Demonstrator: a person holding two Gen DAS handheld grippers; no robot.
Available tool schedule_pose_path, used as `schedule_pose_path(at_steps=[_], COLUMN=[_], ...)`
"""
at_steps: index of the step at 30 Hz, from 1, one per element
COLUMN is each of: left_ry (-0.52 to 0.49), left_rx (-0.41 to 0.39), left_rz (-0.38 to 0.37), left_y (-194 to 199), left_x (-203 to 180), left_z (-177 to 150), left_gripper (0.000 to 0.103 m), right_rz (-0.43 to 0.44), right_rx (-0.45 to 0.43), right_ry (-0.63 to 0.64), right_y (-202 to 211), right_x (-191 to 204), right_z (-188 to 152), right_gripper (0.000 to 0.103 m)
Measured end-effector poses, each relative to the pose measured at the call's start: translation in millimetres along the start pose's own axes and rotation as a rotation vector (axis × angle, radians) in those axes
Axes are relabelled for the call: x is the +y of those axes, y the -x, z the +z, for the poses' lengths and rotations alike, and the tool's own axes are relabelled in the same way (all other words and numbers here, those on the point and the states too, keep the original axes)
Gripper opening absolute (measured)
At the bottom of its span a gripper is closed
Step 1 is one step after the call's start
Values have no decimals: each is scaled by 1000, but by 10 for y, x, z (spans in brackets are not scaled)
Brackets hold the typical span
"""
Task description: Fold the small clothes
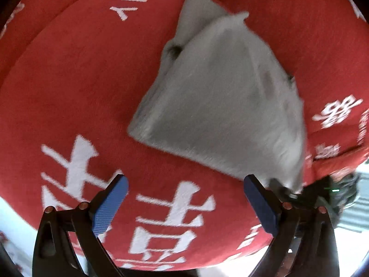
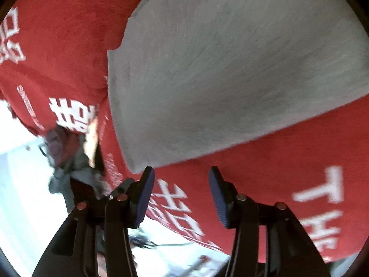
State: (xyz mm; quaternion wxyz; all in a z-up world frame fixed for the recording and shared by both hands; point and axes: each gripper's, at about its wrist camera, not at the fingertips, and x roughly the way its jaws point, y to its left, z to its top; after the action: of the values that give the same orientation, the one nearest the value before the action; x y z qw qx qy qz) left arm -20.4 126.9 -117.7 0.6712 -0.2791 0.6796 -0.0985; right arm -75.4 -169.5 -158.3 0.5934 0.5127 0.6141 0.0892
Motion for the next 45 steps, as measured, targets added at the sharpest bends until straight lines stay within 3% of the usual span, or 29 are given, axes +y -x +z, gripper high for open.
schedule_pose_path(at_steps=[5, 7, 8, 9, 13, 19, 24, 27, 29, 30, 32, 37, 38, 40, 41, 45], left_ry=[83, 114, 130, 141, 205, 255, 250, 199, 130, 96, 7, -348, -437, -560, -623, -774], left_rx=[-12, -22, -28, -34, -70, -145, -252, -278, -281, -280, -301, -398, -415, -435, -446, -472], left_rz=[-158, -206, -226, -240, -316, -328, -217, -114, -7, 38, 115, 352, 399, 450, 475, 513], left_y=[11, -44, -61, -74, -139, -261, -190, -141, -140, -126, -94, -62, -91, -109, -121, -103], left_x=[20, -1, -10, -15, -57, -188, -259, -288, -334, -315, -403, -899, -1023, -1152, -1231, -1310], left_z=[125, 137, 160, 167, 235, 344, 532, 614, 661, 669, 662, 468, 406, 326, 301, 171], left_gripper=[100, 100, 100, 100, 100, 100, 99, 71, 26, 20, 18, 13, 13, 13, 13, 13], right_rz=[92, 102, 106, 111, 162, 176, 147, 120, 96, 76, 11, -136, -159, -190, -211, -247], right_rx=[-78, -90, -92, -90, -100, -91, -61, -37, -12, 2, 26, 26, 28, 47, 64, 185], right_ry=[-79, -89, -86, -83, -49, 6, 12, 30, 53, 74, 133, 311, 347, 410, 445, 538], right_y=[-158, -169, -178, -180, -83, 20, -39, -55, -45, -29, 45, 353, 391, 388, 344, -49], right_x=[3, 19, 35, 52, 186, 368, 333, 309, 329, 350, 424, 780, 889, 1118, 1256, 1753], right_z=[59, 83, 98, 116, 163, 154, 140, 110, 91, 86, 88, 281, 365, 541, 639, 938], right_gripper=[53, 38, 17, 12, 10, 10, 10, 10, 10, 10, 11, 14, 20, 52, 76, 80])
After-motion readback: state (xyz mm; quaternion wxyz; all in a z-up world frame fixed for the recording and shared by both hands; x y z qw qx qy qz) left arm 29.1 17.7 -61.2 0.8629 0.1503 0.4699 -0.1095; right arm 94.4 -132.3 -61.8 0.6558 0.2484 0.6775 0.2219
